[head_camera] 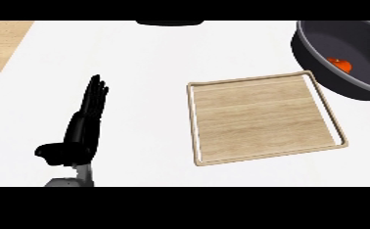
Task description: Pick the squash from the tray and place it in the pot
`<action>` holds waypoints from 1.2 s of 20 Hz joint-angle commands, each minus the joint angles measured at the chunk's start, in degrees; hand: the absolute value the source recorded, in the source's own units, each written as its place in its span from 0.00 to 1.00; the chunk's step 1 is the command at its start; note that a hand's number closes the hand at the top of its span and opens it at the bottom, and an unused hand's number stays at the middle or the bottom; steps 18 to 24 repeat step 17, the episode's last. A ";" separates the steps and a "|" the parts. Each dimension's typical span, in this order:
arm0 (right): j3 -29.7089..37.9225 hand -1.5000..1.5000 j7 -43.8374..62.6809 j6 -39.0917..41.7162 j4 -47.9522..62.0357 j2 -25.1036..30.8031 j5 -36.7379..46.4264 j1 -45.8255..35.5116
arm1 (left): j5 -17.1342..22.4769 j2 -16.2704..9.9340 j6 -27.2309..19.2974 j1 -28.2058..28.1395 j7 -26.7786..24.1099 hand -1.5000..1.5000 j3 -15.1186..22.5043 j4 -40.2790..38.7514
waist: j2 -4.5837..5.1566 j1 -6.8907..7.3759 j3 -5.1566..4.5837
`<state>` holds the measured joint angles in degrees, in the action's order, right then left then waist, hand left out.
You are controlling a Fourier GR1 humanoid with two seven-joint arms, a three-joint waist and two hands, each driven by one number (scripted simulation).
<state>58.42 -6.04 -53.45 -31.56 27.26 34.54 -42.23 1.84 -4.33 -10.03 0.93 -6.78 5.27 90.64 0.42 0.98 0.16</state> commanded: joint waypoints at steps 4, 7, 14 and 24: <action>-0.03 0.00 -9.34 2.99 -1.26 1.29 -10.89 7.02 | -0.52 0.33 -0.41 -0.82 0.95 0.50 -0.61 0.70 | -0.22 -0.44 -0.07; -3.46 0.00 -7.83 2.73 -2.29 1.01 -13.14 7.77 | -0.90 0.15 0.39 0.84 0.69 0.50 -1.10 -0.56 | -0.33 -0.68 -0.12; -2.64 0.00 -8.18 0.10 -14.41 -3.21 -18.90 15.33 | -0.32 1.49 0.34 1.51 -1.79 0.50 -2.14 -4.31 | -0.57 -1.54 -0.21; -3.54 0.00 -8.16 -2.14 -18.41 -5.34 -20.76 18.39 | -1.36 1.68 -0.31 0.04 0.22 0.50 -1.13 -1.36 | -0.56 -1.28 -0.19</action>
